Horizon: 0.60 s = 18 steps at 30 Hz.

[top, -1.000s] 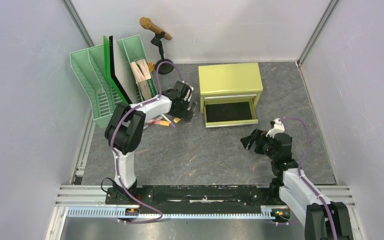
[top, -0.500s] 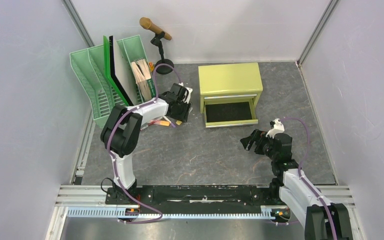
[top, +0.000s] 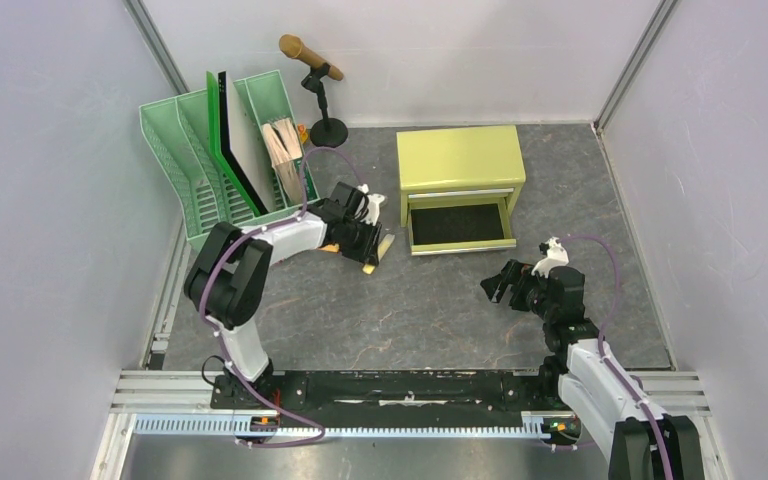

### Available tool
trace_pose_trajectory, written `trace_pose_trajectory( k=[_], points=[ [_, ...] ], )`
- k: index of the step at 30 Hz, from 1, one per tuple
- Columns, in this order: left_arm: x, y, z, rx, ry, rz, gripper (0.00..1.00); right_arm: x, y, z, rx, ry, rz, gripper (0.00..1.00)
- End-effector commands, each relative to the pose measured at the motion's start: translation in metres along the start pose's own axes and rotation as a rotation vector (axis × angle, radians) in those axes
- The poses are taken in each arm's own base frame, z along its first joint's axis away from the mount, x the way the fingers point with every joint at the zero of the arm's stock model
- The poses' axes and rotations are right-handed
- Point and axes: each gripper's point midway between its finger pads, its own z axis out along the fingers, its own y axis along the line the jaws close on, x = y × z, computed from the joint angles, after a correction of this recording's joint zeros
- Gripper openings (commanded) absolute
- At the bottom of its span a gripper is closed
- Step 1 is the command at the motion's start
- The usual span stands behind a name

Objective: Organize the desk
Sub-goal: Pick up the stationery from the center of the board.

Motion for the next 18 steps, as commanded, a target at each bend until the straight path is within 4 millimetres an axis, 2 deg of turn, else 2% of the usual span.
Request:
trace_pose_trajectory(
  k=[1,6,9,14,18],
  points=[
    [0.032,-0.023,-0.02,0.087,0.053,-0.057,0.27,0.045,-0.017,-0.012,0.079,0.182,0.051,0.99],
    [0.034,-0.048,-0.051,0.186,-0.023,-0.063,0.28,0.031,-0.006,-0.012,0.041,0.164,0.026,0.99],
    [0.032,-0.071,-0.074,0.29,-0.097,-0.07,0.28,0.02,0.004,-0.012,0.007,0.155,0.009,0.99],
    [0.03,-0.108,-0.112,0.475,-0.25,-0.143,0.28,0.004,0.03,-0.013,-0.101,0.154,0.016,0.99],
    [0.032,-0.123,-0.13,0.574,-0.33,-0.239,0.28,-0.003,0.054,-0.015,-0.207,0.144,0.044,0.99]
  ],
)
